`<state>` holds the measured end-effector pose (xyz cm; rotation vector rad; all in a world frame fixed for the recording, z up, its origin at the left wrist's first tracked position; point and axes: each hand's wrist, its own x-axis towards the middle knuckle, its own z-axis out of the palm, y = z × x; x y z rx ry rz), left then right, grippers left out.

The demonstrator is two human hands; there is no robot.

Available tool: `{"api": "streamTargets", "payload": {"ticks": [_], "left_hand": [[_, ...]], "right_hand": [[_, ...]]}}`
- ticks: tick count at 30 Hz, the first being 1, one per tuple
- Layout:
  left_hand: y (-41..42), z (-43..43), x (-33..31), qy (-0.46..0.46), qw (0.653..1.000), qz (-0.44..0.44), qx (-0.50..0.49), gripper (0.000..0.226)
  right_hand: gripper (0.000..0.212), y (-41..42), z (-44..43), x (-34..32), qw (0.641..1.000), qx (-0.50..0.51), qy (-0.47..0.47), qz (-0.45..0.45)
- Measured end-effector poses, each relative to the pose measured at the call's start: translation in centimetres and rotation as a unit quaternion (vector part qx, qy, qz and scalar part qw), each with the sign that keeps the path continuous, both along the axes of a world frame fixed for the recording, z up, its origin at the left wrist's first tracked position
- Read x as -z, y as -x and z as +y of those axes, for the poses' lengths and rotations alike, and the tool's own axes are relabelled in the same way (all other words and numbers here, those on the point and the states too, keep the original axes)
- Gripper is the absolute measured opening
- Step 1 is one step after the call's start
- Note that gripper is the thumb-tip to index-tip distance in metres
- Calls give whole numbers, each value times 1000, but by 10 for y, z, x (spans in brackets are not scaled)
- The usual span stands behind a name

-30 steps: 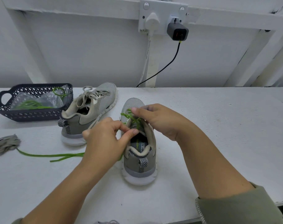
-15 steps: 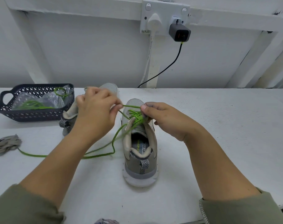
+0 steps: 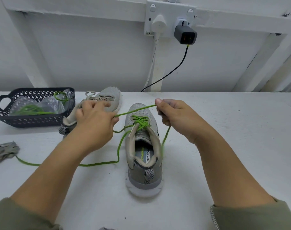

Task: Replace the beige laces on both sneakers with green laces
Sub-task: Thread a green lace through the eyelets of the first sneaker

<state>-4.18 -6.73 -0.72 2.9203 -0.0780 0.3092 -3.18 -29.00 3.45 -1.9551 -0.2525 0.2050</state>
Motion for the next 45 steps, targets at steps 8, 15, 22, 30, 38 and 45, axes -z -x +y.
{"api": "streamTargets", "payload": {"ticks": [8, 15, 22, 30, 38, 45], "left_hand": [[5, -5, -11, 42, 979, -198, 38, 29], [13, -6, -13, 24, 985, -151, -75, 44], [17, -11, -8, 131, 978, -135, 92, 22], [24, -25, -3, 206, 972, -57, 102, 36], [26, -38, 8, 377, 918, -77, 97, 11], [35, -52, 7, 69, 984, -152, 64, 9]], "right_hand": [[41, 2, 11, -6, 998, -38, 49, -31], [36, 1, 6, -1, 993, -59, 99, -38], [31, 3, 5, 2, 986, -73, 145, -33], [11, 5, 12, 16, 999, 33, 7, -40], [30, 10, -2, 12, 996, 47, 73, -11], [22, 24, 1, 23, 962, 27, 270, -22]]}}
